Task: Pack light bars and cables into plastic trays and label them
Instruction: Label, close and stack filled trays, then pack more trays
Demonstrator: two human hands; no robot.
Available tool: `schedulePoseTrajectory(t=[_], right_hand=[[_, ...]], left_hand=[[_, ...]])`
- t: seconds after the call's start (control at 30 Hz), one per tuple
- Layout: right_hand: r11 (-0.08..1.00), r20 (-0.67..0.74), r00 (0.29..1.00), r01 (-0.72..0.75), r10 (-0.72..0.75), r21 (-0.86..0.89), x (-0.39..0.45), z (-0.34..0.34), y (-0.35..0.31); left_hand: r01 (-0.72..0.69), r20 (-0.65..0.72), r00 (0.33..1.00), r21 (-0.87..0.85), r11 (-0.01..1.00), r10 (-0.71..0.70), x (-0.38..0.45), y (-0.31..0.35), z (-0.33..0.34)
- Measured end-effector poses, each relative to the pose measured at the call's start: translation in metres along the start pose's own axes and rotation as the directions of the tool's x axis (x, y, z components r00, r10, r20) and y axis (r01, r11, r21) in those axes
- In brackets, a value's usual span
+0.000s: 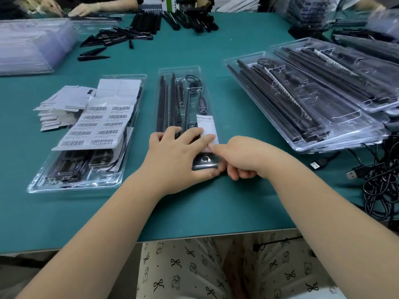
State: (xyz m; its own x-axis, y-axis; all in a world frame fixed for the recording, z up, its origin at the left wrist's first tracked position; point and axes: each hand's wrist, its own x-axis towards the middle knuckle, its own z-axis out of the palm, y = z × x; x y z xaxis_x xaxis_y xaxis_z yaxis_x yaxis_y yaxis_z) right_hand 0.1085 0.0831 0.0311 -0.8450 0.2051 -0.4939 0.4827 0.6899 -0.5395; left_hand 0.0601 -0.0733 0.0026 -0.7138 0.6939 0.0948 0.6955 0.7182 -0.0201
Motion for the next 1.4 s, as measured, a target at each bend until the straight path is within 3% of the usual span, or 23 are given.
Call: schedulePoseTrajectory(t=[0.1, 0.23, 0.3, 0.4, 0.5, 0.6, 0.73, 0.93, 1.13, 1.23, 1.4], right_hand=[[0.975, -0.296, 0.953, -0.001, -0.066, -0.220, 0.006, -0.005, 0.006], [0.984, -0.479, 0.873, 0.156, -0.095, 0.088, 0.021, -0.007, 0.015], [0.968, -0.516, 0.841, 0.236, -0.162, 0.081, 0.025, -0.008, 0.016], [0.906, -0.408, 0.814, 0.324, -0.414, -0.274, 0.030, -0.014, 0.012], [0.866, -0.248, 0.865, 0.327, -0.435, -0.377, 0.034, -0.019, 0.008], [0.883, -0.239, 0.883, 0.309, -0.405, -0.353, 0.034, -0.019, 0.009], [0.896, -0.288, 0.875, 0.286, -0.389, -0.341, 0.033, -0.009, 0.008], [0.883, -0.278, 0.875, 0.280, -0.396, -0.376, 0.023, -0.009, 0.005], [0.853, -0.224, 0.870, 0.324, -0.438, -0.410, -0.003, 0.001, 0.014], [0.835, -0.199, 0.855, 0.375, -0.480, -0.402, -0.017, 0.006, 0.026], [0.847, -0.168, 0.855, 0.422, -0.491, -0.324, -0.025, 0.009, 0.037]], left_hand=[[-0.006, 0.047, 0.999, 0.031, 1.000, 0.005, -0.001, 0.001, 0.000], [-0.056, 0.098, 0.994, 0.056, 0.997, 0.050, -0.013, 0.005, -0.008], [-0.121, 0.093, 0.989, 0.056, 0.991, 0.116, -0.029, 0.008, -0.012], [-0.216, 0.062, 0.975, 0.057, 0.975, 0.213, -0.052, 0.010, -0.015], [-0.209, 0.108, 0.973, 0.046, 0.977, 0.204, -0.063, 0.012, -0.019], [-0.170, 0.181, 0.966, -0.081, 0.982, 0.183, -0.060, 0.010, -0.029], [0.011, 0.202, 0.977, -0.359, 0.933, 0.067, -0.031, -0.007, -0.037], [0.202, 0.158, 0.974, -0.296, 0.934, -0.161, 0.046, -0.029, -0.034], [0.254, 0.090, 0.966, -0.134, 0.958, -0.244, 0.120, -0.039, -0.009], [0.247, 0.084, 0.968, -0.127, 0.961, -0.238, 0.146, -0.044, 0.000], [0.167, 0.208, 0.971, -0.243, 0.955, -0.117, 0.182, -0.053, -0.004]])
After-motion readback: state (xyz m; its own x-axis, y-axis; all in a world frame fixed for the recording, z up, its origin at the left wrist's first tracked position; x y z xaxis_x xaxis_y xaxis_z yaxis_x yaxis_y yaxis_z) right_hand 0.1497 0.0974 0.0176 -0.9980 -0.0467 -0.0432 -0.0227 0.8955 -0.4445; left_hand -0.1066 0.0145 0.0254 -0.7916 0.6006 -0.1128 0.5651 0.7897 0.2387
